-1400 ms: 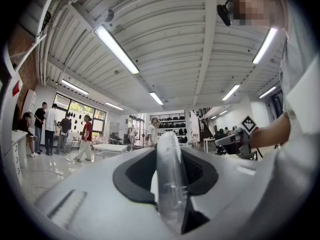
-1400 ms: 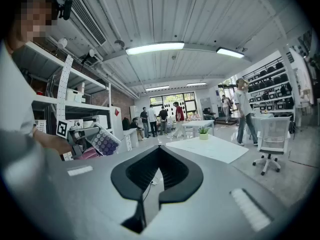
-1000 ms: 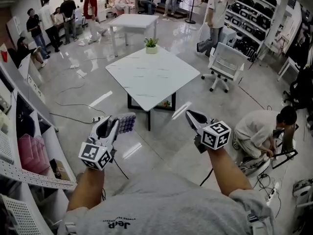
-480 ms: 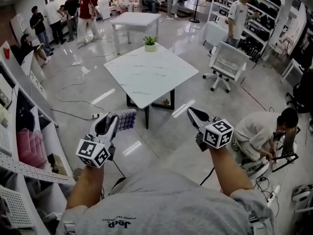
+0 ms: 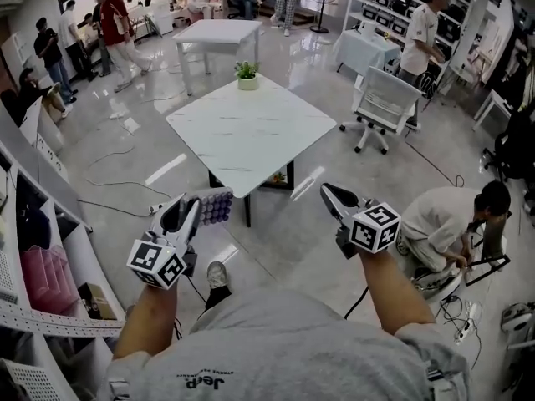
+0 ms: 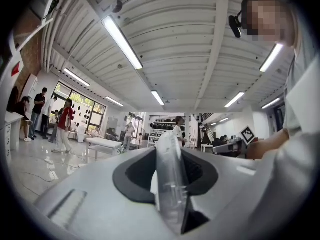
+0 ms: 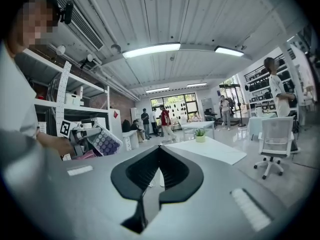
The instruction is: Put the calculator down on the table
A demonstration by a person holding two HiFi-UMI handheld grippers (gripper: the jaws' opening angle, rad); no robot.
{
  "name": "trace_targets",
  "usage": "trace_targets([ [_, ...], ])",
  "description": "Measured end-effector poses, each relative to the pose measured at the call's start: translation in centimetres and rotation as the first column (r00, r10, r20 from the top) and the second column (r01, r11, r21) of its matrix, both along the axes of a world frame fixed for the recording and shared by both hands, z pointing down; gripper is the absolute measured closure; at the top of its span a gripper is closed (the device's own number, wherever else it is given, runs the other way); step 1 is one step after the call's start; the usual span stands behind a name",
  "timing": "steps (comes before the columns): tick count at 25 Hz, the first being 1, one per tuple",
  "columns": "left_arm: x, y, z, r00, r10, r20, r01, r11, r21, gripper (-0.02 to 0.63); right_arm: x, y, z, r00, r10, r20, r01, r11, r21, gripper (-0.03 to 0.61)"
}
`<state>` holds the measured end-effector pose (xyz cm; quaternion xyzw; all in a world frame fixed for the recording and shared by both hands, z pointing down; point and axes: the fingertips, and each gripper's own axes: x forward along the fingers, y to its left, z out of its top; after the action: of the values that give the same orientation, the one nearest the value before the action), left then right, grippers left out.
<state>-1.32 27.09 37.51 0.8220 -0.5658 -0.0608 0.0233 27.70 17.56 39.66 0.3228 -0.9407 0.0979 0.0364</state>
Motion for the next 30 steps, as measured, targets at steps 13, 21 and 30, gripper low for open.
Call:
trace_targets([
  [13, -14.6, -23.8, -0.1, 0.972, 0.232, -0.035, -0.232, 0.973, 0.009, 0.454, -15.4, -18.8, -1.0, 0.984, 0.177, 0.019, -0.177, 0.984, 0.004, 0.575],
  [21, -19.3, -35.6, -0.1, 0.951, 0.305, -0.05, -0.306, 0.952, -0.021, 0.454, -19.0, -28.8, -0.8, 0.967, 0.254, 0.012, -0.254, 0.967, -0.016, 0.575],
  [30, -16.9, -46.5, 2.1, 0.946, 0.314, -0.073, -0.32, 0.944, -0.079, 0.454, -16.0, -38.8, 1.9, 0.963, 0.268, 0.02, -0.267, 0.962, -0.065, 0.574],
])
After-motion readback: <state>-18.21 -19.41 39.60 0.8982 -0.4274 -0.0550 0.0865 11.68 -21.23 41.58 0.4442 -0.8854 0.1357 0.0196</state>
